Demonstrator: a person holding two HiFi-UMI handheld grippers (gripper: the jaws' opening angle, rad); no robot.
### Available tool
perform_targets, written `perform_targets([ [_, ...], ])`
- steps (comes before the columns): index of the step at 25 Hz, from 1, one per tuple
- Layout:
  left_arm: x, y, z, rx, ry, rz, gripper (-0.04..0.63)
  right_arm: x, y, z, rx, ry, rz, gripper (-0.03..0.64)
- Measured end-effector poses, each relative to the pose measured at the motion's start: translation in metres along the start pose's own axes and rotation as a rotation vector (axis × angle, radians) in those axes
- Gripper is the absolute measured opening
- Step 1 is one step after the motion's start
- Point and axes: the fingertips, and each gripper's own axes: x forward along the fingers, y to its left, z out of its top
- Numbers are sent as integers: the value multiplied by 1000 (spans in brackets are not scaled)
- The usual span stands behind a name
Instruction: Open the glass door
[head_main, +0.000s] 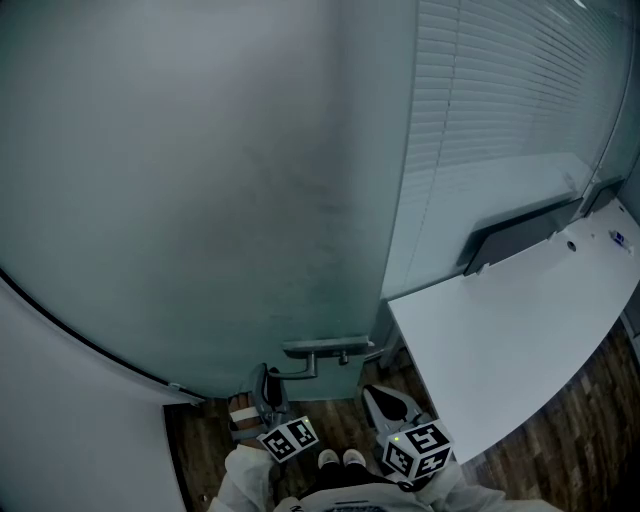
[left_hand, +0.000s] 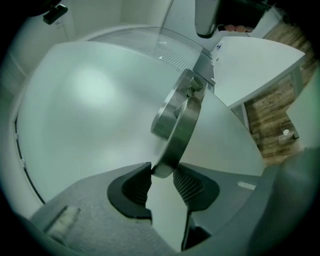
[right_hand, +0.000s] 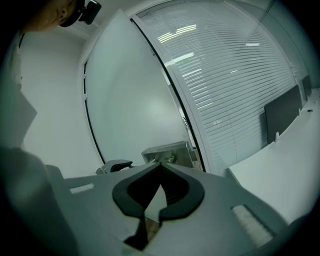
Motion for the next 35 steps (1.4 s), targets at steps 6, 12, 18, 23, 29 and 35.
perform_targets([
  [6, -24, 8, -29, -65, 87, 25, 133, -13, 4, -7, -2, 7, 24, 5],
  [12, -88, 15, -44, -593, 87, -60, -2, -31, 28, -4, -31, -9, 47, 5],
  [18, -179, 32, -32, -855, -29, -103, -2, -71, 81, -32, -53, -30, 44, 3],
  [23, -260, 19, -34, -872, -94, -144, -2, -125, 136, -69, -94, -58, 45, 3],
  [29, -353, -11, -41, -874, -120, -205, -2, -196, 184, -105, -118, -78, 15, 3],
  [35, -419, -27, -47, -883, -115, -240, -2, -250, 214, -126, -111, -83, 2, 3],
])
